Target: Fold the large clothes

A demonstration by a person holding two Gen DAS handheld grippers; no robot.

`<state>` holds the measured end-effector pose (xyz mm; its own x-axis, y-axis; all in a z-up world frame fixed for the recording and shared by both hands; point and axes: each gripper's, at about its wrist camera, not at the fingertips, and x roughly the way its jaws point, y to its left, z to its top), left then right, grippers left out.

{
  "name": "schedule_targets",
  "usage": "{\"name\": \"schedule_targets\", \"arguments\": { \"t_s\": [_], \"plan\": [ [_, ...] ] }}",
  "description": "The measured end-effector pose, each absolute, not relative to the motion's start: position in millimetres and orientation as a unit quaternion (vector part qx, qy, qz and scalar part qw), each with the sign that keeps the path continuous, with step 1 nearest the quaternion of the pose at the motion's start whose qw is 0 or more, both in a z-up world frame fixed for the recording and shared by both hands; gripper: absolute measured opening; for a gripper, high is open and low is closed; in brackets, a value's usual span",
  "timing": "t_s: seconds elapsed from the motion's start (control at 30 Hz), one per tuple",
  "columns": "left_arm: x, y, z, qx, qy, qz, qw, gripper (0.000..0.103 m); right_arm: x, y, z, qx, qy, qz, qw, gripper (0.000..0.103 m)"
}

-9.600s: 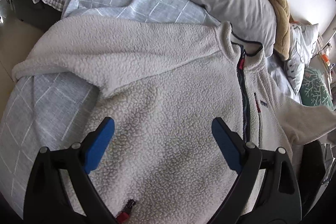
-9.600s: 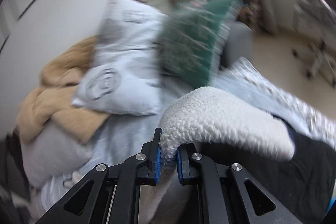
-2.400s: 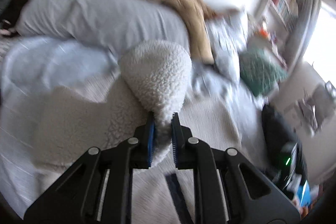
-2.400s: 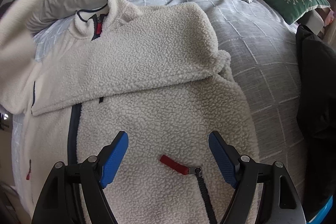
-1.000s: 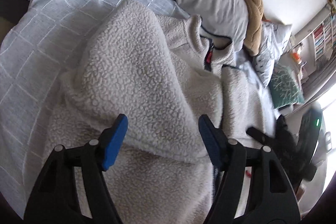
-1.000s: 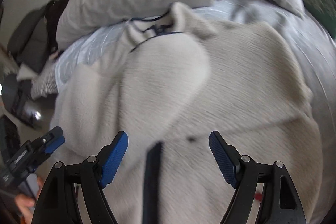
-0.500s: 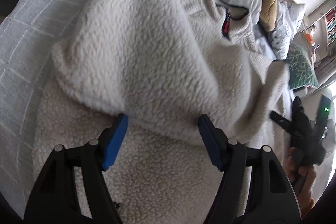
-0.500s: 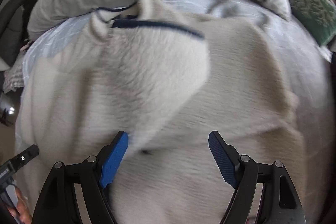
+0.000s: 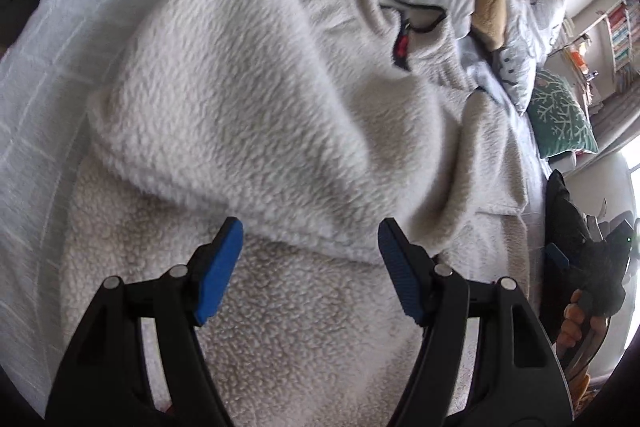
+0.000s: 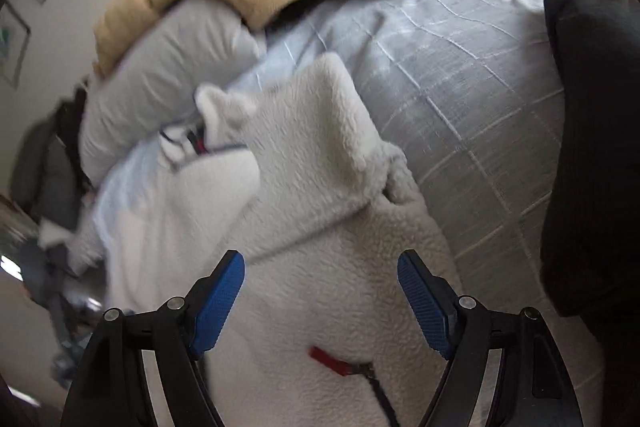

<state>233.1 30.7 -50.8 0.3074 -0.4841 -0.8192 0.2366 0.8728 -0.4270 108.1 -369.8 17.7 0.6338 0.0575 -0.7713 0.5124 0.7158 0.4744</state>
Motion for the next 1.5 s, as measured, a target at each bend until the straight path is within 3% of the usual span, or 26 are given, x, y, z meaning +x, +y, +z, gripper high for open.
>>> {"name": "schedule_targets", "arguments": {
  "t_s": [0.2, 0.53, 0.63, 0.87, 1.03, 1.23, 1.4, 1.43, 1.5],
  "plan": [
    [239, 32, -36, -0.135, 0.508, -0.234, 0.818, 0.071, 138, -354, 16, 0.356, 0.406, -0.116, 0.834, 0.081],
    [255, 25, -61, -0.122, 0.524, -0.216, 0.815, 0.071, 288, -218, -20, 0.155, 0.504, -0.128, 0.840, 0.081],
    [256, 26, -71, -0.112, 0.538, -0.212, 0.808, 0.071, 291, -215, -33, 0.112, 0.515, -0.155, 0.836, 0.080],
    [247, 28, -62, -0.092, 0.535, -0.223, 0.810, 0.071, 194, -296, -27, 0.163, 0.557, -0.142, 0.802, 0.080],
    [246, 33, -46, -0.131, 0.517, -0.234, 0.813, 0.071, 139, -349, 0, 0.274, 0.503, -0.090, 0.815, 0.080],
    [246, 37, -32, -0.160, 0.485, -0.235, 0.827, 0.071, 167, -379, 10, 0.377, 0.446, -0.040, 0.811, 0.080],
    [254, 41, -36, -0.166, 0.489, -0.224, 0.826, 0.071, 220, -384, -21, 0.432, 0.467, -0.038, 0.770, 0.080],
    [255, 43, -36, -0.166, 0.489, -0.220, 0.827, 0.071, 226, -382, -29, 0.432, 0.480, -0.051, 0.762, 0.077],
    [259, 49, -37, -0.164, 0.485, -0.210, 0.833, 0.071, 233, -373, -37, 0.407, 0.505, -0.058, 0.759, 0.032]
  ]
}}
